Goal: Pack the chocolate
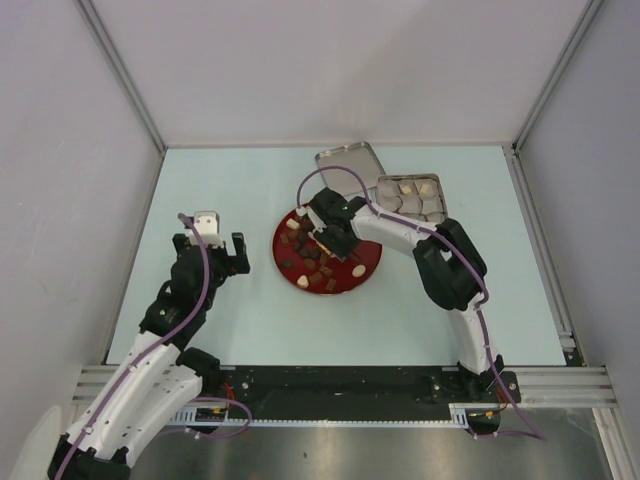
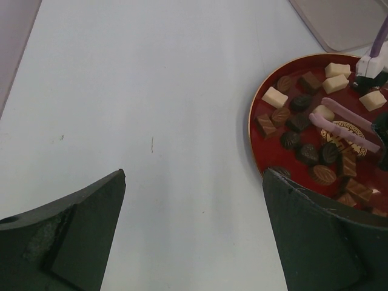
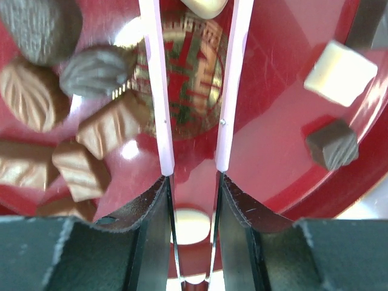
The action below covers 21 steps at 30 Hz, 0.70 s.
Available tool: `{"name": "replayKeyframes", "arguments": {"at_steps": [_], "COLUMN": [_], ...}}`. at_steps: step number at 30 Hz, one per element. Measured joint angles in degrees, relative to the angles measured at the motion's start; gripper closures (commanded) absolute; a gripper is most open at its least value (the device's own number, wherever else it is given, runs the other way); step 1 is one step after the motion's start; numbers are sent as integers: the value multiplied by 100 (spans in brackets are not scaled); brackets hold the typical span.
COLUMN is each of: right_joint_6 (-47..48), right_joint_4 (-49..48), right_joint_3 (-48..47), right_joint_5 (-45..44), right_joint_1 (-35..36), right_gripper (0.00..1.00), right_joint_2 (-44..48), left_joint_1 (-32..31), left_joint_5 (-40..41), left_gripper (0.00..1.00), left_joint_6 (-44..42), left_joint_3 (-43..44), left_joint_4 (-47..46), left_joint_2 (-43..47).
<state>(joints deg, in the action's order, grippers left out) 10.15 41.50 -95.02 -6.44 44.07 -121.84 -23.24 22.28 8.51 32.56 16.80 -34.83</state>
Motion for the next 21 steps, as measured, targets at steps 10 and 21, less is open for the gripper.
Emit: {"name": "replayKeyframes", "arguments": {"at_steps": [10, 21], "right_joint_6": [-111, -341], "right_joint_4": [48, -24], "right_joint_3": [647, 844], "right_joint_5": [87, 170], "right_joint_1": [-293, -1528], "right_gripper": [95, 94], "right_joint_2": [1117, 1810], "left_joint_1": [0, 0], "left_joint_5": [0, -2], "left_gripper": [0, 0], "left_joint_6": [0, 0], "left_joint_3": [0, 0], "left_joint_4": [-2, -4], "left_joint_2": [2, 2]}}
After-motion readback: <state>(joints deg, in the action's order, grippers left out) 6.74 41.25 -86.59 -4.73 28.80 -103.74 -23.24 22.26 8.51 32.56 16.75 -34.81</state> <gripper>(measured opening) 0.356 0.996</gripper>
